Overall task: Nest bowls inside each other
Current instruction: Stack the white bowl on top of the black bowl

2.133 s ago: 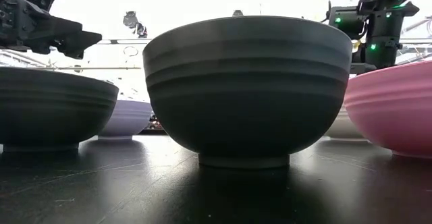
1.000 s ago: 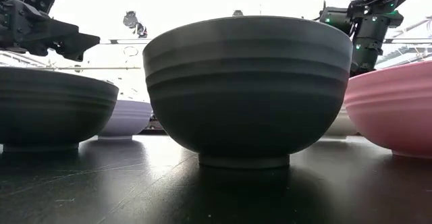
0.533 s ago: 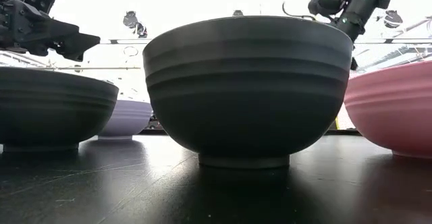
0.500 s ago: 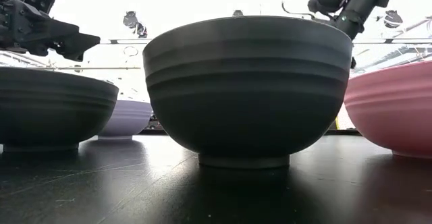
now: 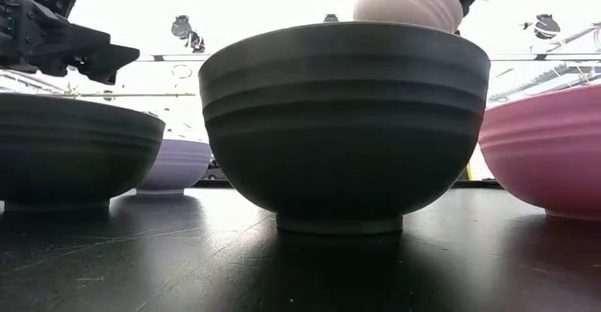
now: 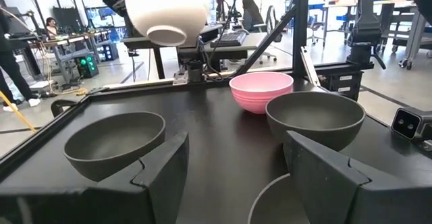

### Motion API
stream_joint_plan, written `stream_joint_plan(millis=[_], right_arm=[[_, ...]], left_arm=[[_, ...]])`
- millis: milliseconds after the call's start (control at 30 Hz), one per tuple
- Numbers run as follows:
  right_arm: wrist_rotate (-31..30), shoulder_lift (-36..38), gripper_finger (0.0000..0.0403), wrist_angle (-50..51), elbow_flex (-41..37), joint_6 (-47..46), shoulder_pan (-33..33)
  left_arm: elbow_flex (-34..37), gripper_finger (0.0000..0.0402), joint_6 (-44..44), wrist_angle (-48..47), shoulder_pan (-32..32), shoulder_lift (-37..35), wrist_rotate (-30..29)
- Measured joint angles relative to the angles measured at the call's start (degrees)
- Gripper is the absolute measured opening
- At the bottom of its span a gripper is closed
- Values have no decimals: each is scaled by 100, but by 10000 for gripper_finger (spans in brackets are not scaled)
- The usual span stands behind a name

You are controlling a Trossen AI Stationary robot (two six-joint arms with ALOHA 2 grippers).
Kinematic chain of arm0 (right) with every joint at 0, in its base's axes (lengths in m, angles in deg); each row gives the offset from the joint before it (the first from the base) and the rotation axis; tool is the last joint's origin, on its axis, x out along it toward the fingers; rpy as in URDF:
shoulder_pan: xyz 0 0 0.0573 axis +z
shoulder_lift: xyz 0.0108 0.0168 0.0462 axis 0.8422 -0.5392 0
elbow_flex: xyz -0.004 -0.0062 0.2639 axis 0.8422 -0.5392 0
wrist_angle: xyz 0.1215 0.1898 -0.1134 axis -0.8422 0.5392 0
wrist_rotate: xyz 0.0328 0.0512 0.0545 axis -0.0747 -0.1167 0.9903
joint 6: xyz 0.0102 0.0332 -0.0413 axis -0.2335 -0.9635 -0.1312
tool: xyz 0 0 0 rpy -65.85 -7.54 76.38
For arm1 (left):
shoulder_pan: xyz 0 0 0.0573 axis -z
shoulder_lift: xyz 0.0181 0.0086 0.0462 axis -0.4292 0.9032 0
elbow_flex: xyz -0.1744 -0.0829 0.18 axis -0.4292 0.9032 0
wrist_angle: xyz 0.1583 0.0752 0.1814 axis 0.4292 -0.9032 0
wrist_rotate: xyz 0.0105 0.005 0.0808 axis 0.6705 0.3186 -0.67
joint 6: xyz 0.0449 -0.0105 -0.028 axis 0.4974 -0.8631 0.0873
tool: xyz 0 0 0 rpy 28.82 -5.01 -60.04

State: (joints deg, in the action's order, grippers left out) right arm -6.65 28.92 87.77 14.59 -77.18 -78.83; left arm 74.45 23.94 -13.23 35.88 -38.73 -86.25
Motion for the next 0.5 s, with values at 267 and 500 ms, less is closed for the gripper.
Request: stream_joint_plan(millis=[267,500], right_arm=[[2,24,0,-97,72,-315,670],[-198,22,0,-395,72,-468,1159]], left_arm=[[1,246,25,69,1,-1,-2],[2,246,25,72,1,0,-4]])
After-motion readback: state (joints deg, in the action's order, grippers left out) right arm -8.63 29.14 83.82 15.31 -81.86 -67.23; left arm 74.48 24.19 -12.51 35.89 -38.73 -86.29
